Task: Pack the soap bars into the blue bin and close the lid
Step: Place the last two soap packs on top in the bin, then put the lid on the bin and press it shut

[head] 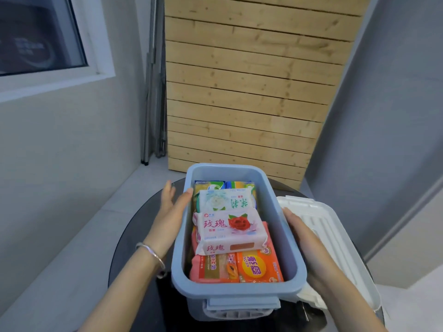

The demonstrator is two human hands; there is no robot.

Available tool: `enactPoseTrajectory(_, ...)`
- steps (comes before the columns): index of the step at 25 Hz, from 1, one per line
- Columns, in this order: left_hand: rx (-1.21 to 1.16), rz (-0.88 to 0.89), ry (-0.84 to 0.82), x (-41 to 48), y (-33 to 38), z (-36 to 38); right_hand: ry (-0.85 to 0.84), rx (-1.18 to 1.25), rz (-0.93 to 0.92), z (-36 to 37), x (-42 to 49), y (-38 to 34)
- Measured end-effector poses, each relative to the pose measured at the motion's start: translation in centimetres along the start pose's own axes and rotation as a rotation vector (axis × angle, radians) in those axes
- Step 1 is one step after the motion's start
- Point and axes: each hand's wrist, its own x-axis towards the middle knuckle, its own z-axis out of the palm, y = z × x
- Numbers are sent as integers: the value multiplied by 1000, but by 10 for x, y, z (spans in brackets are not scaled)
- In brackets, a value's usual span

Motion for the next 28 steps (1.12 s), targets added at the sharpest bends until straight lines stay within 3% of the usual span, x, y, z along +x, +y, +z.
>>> enactPoseTrajectory(3,-20,86,-32,-9,3,-5,341,-621,-232,-33,2,10)
enactPoseTrajectory(4,14,109,-66,-11,5,-3,384,-751,-252,-45,1,19)
enactPoseTrajectory(8,320,187,-188,-22,12,4,245,-1149,-209,-71,-5,68)
enactPoseTrajectory(12,486,185,-213,-19,16,5,389,-1437,-327,-71,3,87)
enactPoseTrajectory(16,538,165,-228,-21,19,4,384,-1360,-423,-69,0,78)
enactPoseTrajectory(19,523,162,-221,-21,19,5,445,-1149,-556,-80,-12,55)
enactPoseTrajectory(23,569,144,-218,-22,22,7,501,-896,-579,-86,-35,18)
enactPoseTrajectory(25,657,165,-188,-25,24,9,614,-762,-663,-85,-48,-11)
enactPoseTrajectory(28,761,272,-99,-33,31,20,711,-405,-746,-81,-76,-54)
